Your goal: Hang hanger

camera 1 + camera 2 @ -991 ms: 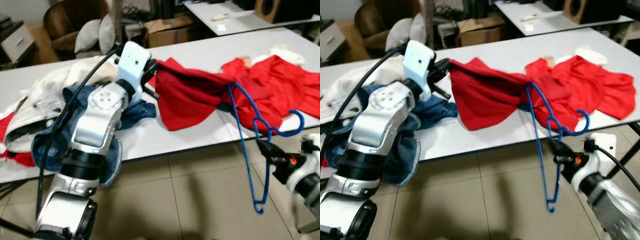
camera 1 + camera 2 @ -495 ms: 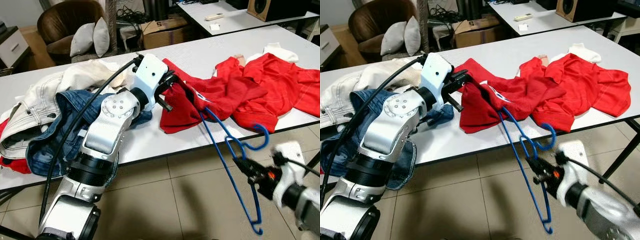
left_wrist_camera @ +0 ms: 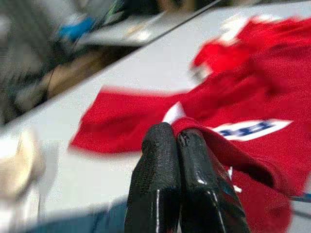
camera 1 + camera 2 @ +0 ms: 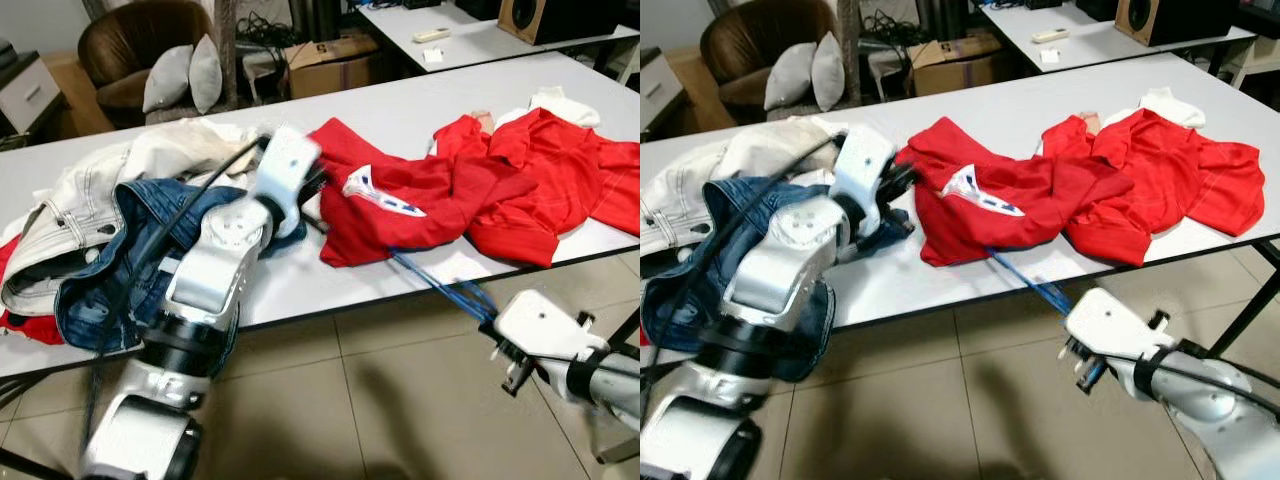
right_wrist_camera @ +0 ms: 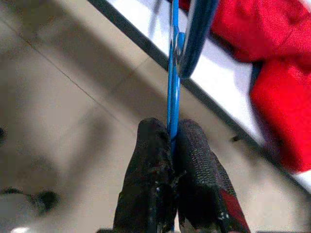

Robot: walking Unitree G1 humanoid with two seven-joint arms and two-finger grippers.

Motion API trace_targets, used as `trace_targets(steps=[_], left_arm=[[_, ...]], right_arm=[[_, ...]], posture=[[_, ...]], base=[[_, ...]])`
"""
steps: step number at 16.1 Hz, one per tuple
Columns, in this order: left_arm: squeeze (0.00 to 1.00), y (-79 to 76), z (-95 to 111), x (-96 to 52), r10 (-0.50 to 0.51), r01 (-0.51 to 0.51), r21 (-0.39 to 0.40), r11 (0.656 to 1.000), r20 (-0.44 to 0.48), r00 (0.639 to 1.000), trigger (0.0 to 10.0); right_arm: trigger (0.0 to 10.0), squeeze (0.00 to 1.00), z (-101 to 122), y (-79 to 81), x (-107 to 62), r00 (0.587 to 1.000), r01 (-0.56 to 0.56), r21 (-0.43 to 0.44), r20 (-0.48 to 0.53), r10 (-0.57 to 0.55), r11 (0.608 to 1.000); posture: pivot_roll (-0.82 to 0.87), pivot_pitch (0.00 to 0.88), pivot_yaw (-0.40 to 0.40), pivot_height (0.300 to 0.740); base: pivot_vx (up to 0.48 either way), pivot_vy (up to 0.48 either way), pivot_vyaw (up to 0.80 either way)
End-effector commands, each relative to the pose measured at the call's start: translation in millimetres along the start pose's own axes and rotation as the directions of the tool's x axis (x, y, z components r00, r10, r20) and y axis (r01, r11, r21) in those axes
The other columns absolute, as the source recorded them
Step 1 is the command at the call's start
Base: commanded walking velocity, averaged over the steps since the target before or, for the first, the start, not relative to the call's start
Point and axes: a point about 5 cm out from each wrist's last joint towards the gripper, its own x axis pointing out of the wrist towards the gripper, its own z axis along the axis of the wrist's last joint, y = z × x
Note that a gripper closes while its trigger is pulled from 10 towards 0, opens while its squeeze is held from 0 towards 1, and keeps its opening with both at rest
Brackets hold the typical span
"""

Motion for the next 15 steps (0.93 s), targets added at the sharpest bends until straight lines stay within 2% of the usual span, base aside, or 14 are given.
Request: trace_targets(steps=[1, 2, 3, 4, 5, 6, 7, 8, 10, 11, 13, 14, 15], left_arm=[[0.0, 9.9, -3.7, -1.9, 0.058, -0.059, -0.03, 0.998, -0.016, 0.998, 0.0], [0.0, 12.6, -7.0, -1.9, 0.086, -0.087, -0.061, 0.994, -0.022, 0.996, 0.0], [0.0, 19.5, -12.5, -2.2, 0.15, -0.154, -0.129, 0.98, -0.035, 0.988, 0.0], [0.0, 29.5, -22.3, -4.4, 0.231, -0.24, -0.196, 0.951, -0.067, 0.971, 0.0], [0.0, 37.6, -35.1, -8.8, 0.281, -0.298, -0.209, 0.931, -0.108, 0.954, 0.0], [0.0, 40.0, -58.0, -18.0, 0.299, -0.331, -0.209, 0.92, -0.171, 0.939, 0.0], [0.0, 36.9, -64.9, -20.7, 0.282, -0.317, -0.205, 0.926, -0.186, 0.941, 0.0], [0.0, 25.5, -69.9, -21.8, 0.229, -0.263, -0.197, 0.944, -0.181, 0.956, 0.0], [0.0, 15.6, -68.5, -20.3, 0.198, -0.23, -0.206, 0.951, -0.164, 0.966, 0.0], [0.0, 6.1, -61.2, -15.1, 0.191, -0.217, -0.228, 0.949, -0.13, 0.973, 0.0], [0.0, 0.9, -53.4, -9.9, 0.191, -0.21, -0.244, 0.947, -0.1, 0.977, 0.0], [0.0, -3.7, -43.2, -2.6, 0.175, -0.185, -0.253, 0.95, -0.061, 0.983, 0.0], [0.0, -4.0, -42.5, -1.9, 0.175, -0.184, -0.252, 0.95, -0.059, 0.983, 0.0]], right_arm=[[10.0, 0.0, 0.0, 1.5, 0.2, 1.0, -0.002, -0.042, 0.002, 0.002, 0.999], [10.0, 0.0, -0.6, 1.6, -0.4, 1.0, 0.001, -0.055, 0.004, -0.001, 0.998], [10.0, 0.0, -0.3, 2.1, -1.4, 1.0, -0.005, -0.084, 0.013, 0.006, 0.996], [10.0, 0.0, 2.0, 1.4, -3.3, 0.999, -0.006, -0.101, 0.034, 0.009, 0.995], [10.0, 0.0, 5.6, -2.8, -5.9, 0.998, 0.019, -0.096, 0.063, -0.013, 0.995], [10.0, 0.0, 11.4, -24.0, -11.1, 0.979, 0.169, -0.038, 0.123, -0.163, 0.985], [10.0, 0.0, 12.0, -36.0, -14.0, 0.958, 0.257, 0.002, 0.134, -0.255, 0.966], [10.0, 0.0, 9.2, -51.8, -20.1, 0.934, 0.333, 0.017, 0.129, -0.333, 0.943], [10.0, 0.0, 6.0, -49.4, -21.5, 0.955, 0.273, -0.014, 0.124, -0.269, 0.962], [10.0, 0.0, 5.0, -30.3, -24.9, 0.988, 0.066, -0.043, 0.144, -0.059, 0.997], [10.0, 0.0, 6.8, -14.5, -29.9, 0.981, -0.095, -0.056, 0.167, 0.103, 0.994], [10.0, 0.0, 12.4, -0.5, -33.6, 0.958, -0.206, -0.027, 0.199, 0.207, 0.978], [10.0, 0.0, 13.2, 0.9, -33.8, 0.956, -0.213, -0.02, 0.204, 0.213, 0.977]], posture=[[-0.19, 0.0, 0.123, 0.74], [-0.18, 0.0, 0.122, 0.74], [-0.19, 0.0, 0.12, 0.74], [-0.19, 0.0, 0.114, 0.74], [-0.19, 0.0, 0.101, 0.74], [-0.2, 0.0, 0.074, 0.74], [-0.2, 0.0, 0.069, 0.74], [-0.21, 0.0, 0.045, 0.74], [-0.21, 0.0, 0.03, 0.74], [-0.22, 0.0, 0.001, 0.74], [-0.22, 0.0, -0.002, 0.74], [-0.22, 0.0, 0.003, 0.74], [-0.22, 0.0, 0.003, 0.74]], base=[[0.0, 0.0, 0.0], [0.0, 0.0, 0.0], [0.0, 0.0, 0.0], [0.0, 0.0, 0.0], [0.0, 0.0, 0.0], [0.0, 0.0, 0.0], [0.0, 0.0, 0.0], [0.0, 0.0, 0.0], [0.0, 0.0, 0.0], [0.0, 0.0, 0.0], [0.0, 0.0, 0.0], [0.0, 0.0, 0.0], [0.0, 0.0, 0.0]])
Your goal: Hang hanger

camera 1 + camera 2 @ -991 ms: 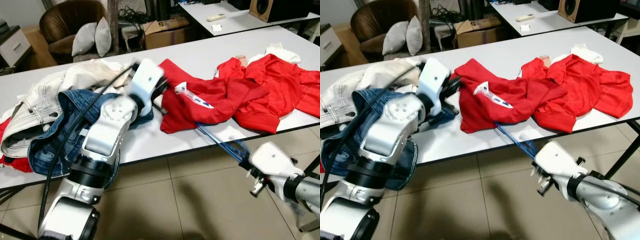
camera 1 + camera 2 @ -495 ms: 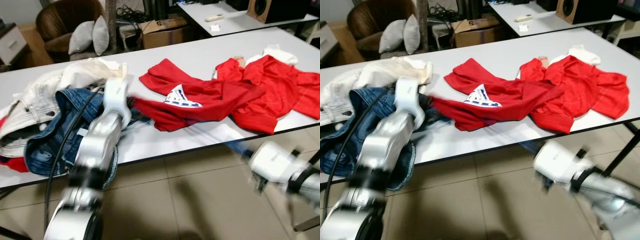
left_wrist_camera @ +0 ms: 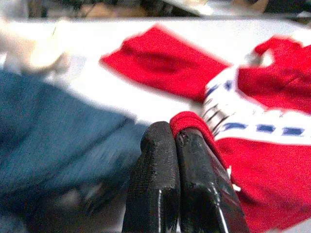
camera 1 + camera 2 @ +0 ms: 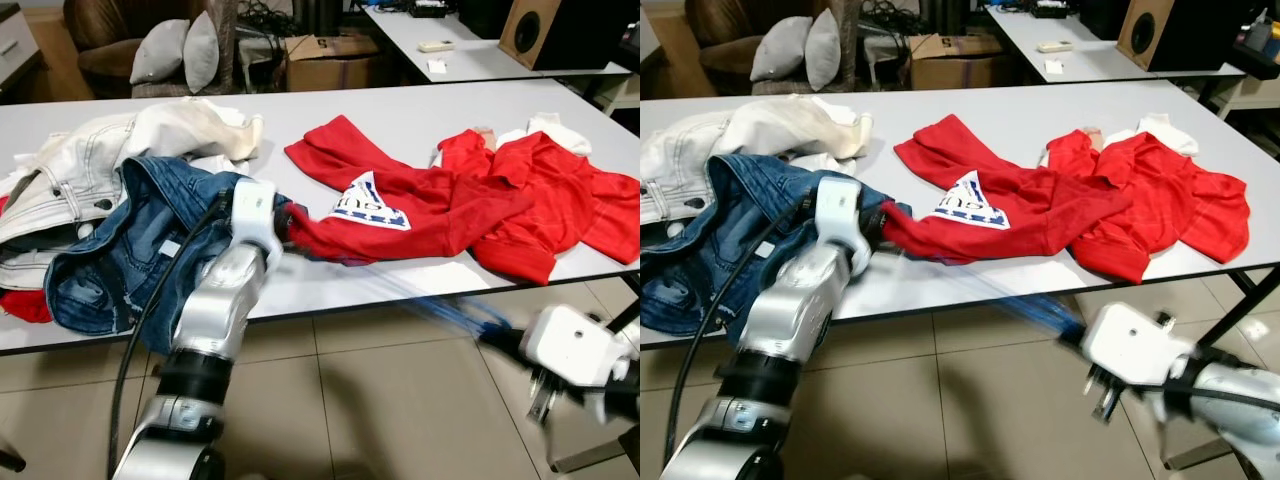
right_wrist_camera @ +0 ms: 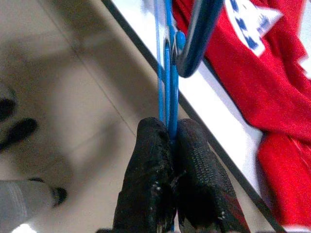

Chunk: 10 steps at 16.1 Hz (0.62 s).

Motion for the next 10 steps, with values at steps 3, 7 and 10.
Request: trace_targets(steps=[3, 7, 10], left_arm=[[0.0, -4.0, 8.1, 5.5, -0.025, 0.024, 0.026, 0.999, 0.027, 0.999, 0.0], [0.0, -12.7, 23.3, 6.3, -0.11, 0.099, 0.113, 0.989, 0.09, 0.99, 0.0], [0.0, -11.9, 39.7, 1.7, -0.16, 0.12, 0.245, 0.962, 0.152, 0.975, 0.0]], right_arm=[[10.0, 0.0, 14.2, 2.6, 2.7, 0.996, 0.009, -0.007, 0.083, -0.008, 1.0], [10.0, 0.0, 9.6, 5.3, 14.7, 0.998, 0.042, -0.02, 0.048, -0.041, 0.999], [10.0, 0.0, 3.9, -4.7, 30.7, 0.987, 0.162, -0.052, -0.004, -0.162, 0.985]], posture=[[-0.23, 0.0, 0.021, 0.74], [-0.22, 0.0, 0.042, 0.74], [-0.21, 0.0, 0.052, 0.74]], base=[[0.0, 0.0, 0.0], [0.0, 0.0, 0.0], [0.0, 0.0, 0.0]])
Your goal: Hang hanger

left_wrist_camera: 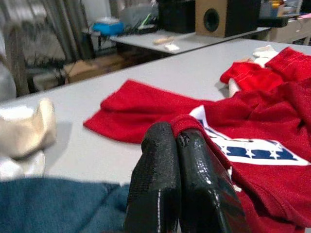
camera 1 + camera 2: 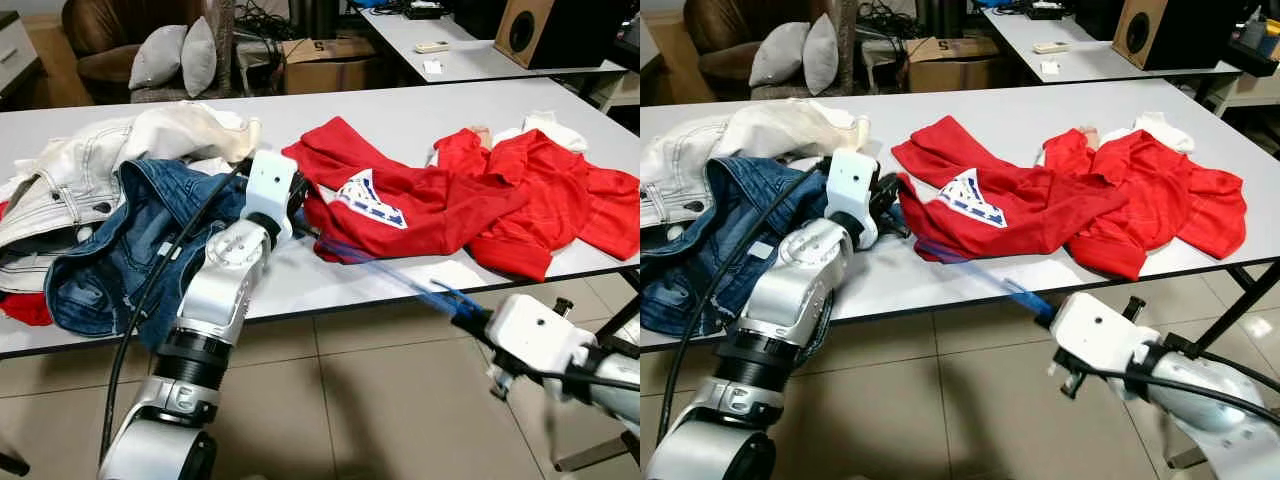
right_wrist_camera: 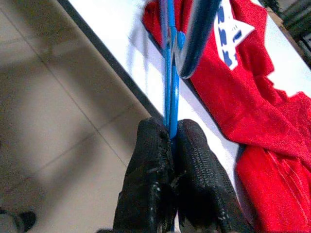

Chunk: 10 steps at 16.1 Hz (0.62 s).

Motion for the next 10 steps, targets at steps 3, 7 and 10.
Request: trace_targets(steps=[3, 7, 10], left_arm=[[0.0, 5.0, -0.4, 3.2, 0.046, -0.045, 0.062, 0.997, -0.014, 0.999, 0.0], [0.0, 17.4, -20.8, 3.6, 0.106, -0.095, 0.16, 0.983, -0.063, 0.992, 0.0], [0.0, 16.5, -17.1, 4.4, 0.087, -0.078, 0.174, 0.982, -0.043, 0.995, 0.0]], right_arm=[[10.0, 0.0, 8.2, 0.3, 3.7, 1.0, 0.011, -0.036, 0.027, -0.01, 0.999], [10.0, 0.0, 14.4, 5.1, -3.2, 0.997, -0.03, -0.023, 0.071, 0.031, 0.999], [10.0, 0.0, 7.4, -5.9, -7.7, 1.0, 0.029, -0.031, 0.013, -0.028, 0.999]], posture=[[-0.2, 0.0, 0.054, 0.74], [-0.2, 0.0, 0.068, 0.74], [-0.2, 0.0, 0.068, 0.74]], base=[[0.0, 0.0, 0.0], [0.0, 0.0, 0.0], [0.0, 0.0, 0.0]])
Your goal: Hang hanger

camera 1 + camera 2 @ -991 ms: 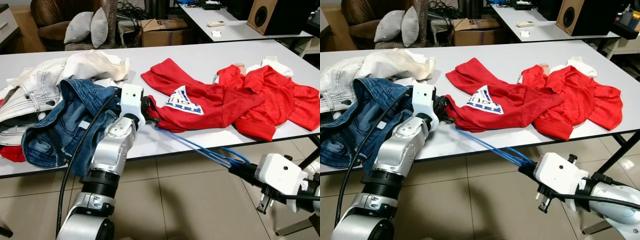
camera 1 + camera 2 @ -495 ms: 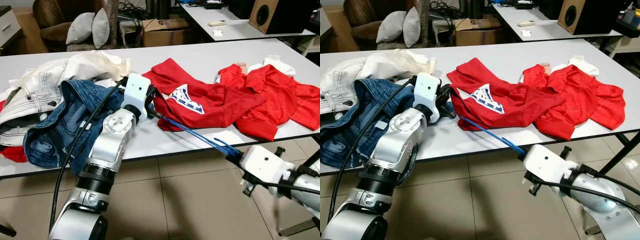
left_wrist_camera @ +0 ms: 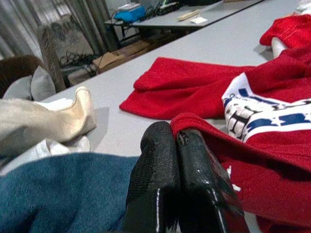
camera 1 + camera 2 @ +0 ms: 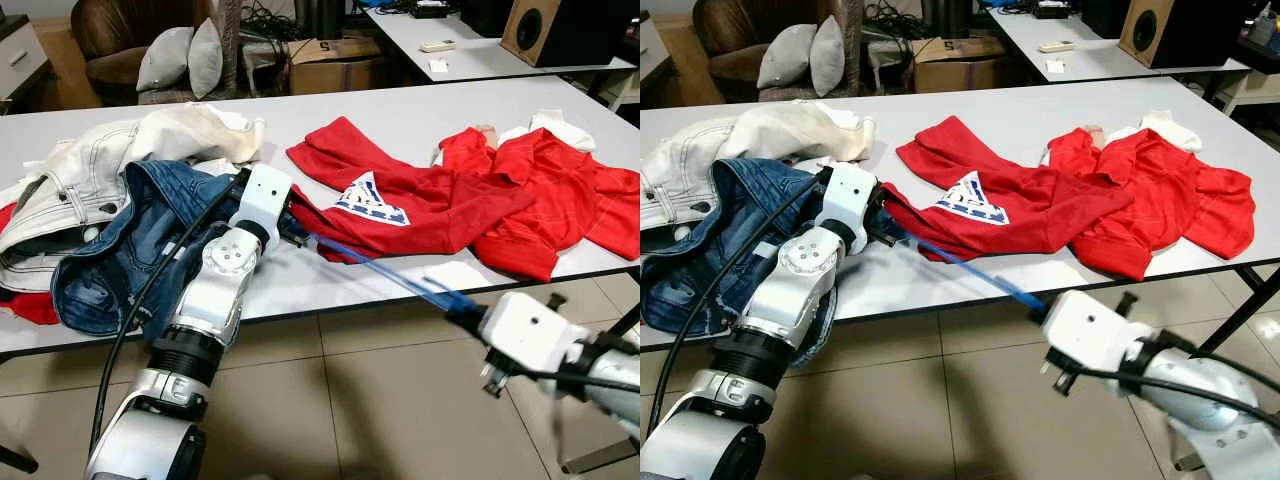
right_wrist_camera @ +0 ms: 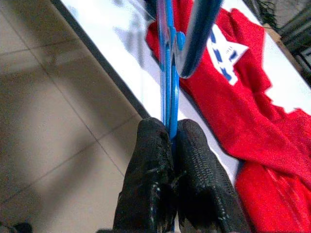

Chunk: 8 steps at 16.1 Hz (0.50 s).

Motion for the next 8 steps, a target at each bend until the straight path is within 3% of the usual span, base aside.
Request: trace_targets(steps=[1, 3, 8], left_arm=[[0.0, 2.2, 8.6, 3.2, -0.009, 0.008, 0.038, 0.999, 0.032, 0.999, 0.0], [0.0, 2.8, 3.9, 3.2, -0.012, 0.01, 0.059, 0.998, 0.022, 1.0, 0.0], [0.0, -13.5, 18.0, 1.0, -0.094, 0.088, 0.069, 0.994, 0.085, 0.992, 0.0]], right_arm=[[10.0, 0.0, -2.3, -6.8, -4.5, 0.999, 0.031, -0.015, -0.022, -0.032, 0.999], [10.0, 0.0, 2.5, -13.5, -7.4, 0.999, 0.049, 0.003, 0.009, -0.049, 0.999], [10.0, 0.0, 2.1, -13.1, -1.1, 0.999, 0.046, 0.01, 0.011, -0.046, 0.999]], posture=[[-0.2, 0.0, 0.067, 0.74], [-0.2, 0.0, 0.066, 0.74], [-0.2, 0.0, 0.056, 0.74]], base=[[0.0, 0.0, 0.0], [0.0, 0.0, 0.0], [0.0, 0.0, 0.0]])
